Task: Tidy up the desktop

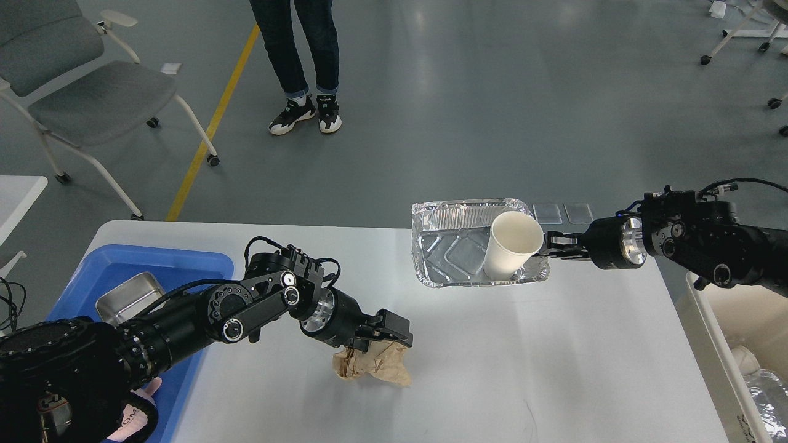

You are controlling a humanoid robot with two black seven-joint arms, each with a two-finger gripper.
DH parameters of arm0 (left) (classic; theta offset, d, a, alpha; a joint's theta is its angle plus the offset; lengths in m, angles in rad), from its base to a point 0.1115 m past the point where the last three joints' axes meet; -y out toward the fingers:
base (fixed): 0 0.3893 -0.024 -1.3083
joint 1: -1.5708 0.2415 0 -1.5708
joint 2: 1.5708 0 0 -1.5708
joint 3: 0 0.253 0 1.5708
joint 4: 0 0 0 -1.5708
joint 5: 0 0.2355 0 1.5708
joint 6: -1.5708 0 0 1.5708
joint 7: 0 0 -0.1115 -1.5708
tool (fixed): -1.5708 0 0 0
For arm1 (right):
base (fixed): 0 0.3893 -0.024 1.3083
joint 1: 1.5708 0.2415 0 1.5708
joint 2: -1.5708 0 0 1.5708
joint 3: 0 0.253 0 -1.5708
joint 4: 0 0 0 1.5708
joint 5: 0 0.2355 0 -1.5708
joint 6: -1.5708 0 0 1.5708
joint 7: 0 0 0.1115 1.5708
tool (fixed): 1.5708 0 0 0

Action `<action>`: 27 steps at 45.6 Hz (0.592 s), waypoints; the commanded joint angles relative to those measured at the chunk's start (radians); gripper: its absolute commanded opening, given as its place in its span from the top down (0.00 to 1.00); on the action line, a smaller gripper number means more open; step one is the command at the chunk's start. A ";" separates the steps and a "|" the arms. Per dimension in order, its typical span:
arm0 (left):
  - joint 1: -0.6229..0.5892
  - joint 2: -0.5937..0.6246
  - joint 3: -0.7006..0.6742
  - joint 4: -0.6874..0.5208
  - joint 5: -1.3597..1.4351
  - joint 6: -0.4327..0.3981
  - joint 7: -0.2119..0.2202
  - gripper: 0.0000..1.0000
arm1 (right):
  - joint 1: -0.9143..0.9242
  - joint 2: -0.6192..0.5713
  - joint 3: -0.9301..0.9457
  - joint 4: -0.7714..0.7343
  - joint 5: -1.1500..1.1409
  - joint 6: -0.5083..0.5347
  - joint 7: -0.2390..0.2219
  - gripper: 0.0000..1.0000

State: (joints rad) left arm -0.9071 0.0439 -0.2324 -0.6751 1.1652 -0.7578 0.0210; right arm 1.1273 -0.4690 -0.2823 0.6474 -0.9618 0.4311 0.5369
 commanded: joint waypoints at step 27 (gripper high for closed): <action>-0.035 0.013 0.084 0.014 0.001 0.011 0.161 1.00 | -0.020 0.003 0.000 -0.002 0.000 -0.029 -0.001 1.00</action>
State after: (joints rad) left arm -0.9258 0.0548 -0.1557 -0.6609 1.1663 -0.7488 0.1578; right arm 1.1098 -0.4672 -0.2823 0.6457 -0.9611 0.4049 0.5369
